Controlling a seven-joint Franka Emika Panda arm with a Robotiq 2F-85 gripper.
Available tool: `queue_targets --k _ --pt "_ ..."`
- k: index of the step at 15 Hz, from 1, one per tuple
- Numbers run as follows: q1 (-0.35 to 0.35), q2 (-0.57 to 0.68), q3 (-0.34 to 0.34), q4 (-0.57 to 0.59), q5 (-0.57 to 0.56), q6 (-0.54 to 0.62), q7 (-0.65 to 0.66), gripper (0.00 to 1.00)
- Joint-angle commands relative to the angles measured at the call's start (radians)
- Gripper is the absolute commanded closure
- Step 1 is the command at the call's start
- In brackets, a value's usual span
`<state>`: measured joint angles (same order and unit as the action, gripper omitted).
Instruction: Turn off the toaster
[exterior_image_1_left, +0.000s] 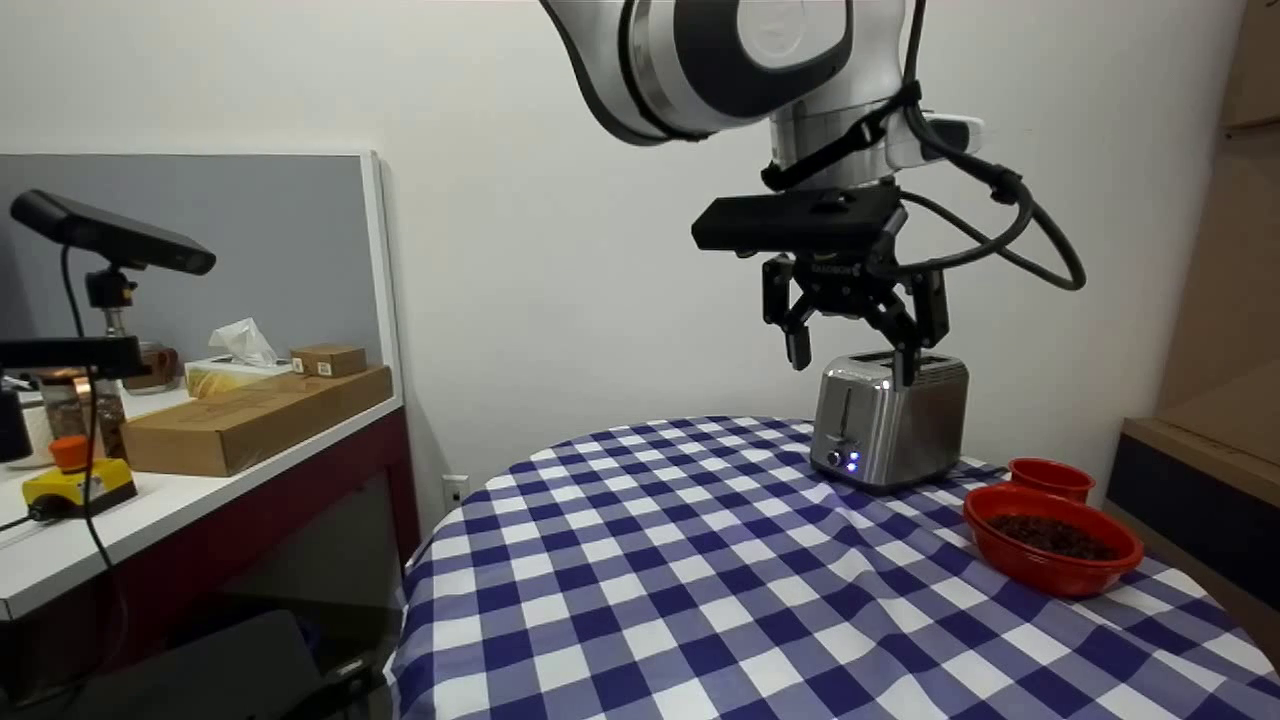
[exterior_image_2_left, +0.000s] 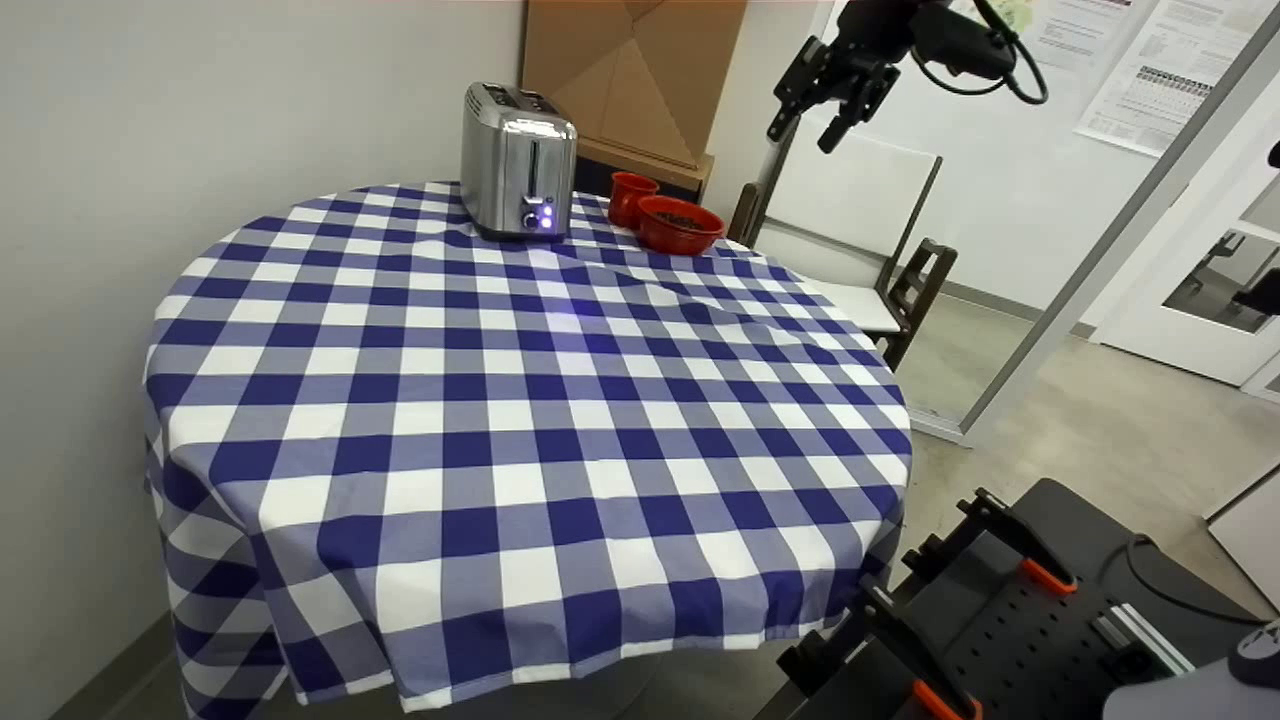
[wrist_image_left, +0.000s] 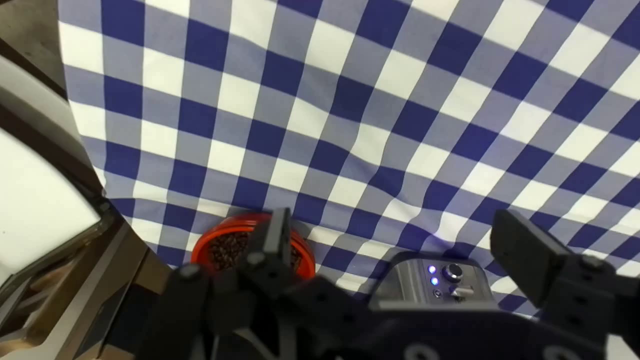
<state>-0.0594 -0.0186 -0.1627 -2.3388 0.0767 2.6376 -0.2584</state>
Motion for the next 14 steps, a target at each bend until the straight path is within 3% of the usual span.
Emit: queue_targets --k 1,8,14 --pt "-0.001 0.167 0.049 0.122 0.019 0.1 0.041 0.0" --pt "0.0 0.447 0.099 0.346 -0.041 0.287 0.141 0.0" --pt "0.026 0.612 0.081 0.479 -0.084 0.402 0.184 0.0"
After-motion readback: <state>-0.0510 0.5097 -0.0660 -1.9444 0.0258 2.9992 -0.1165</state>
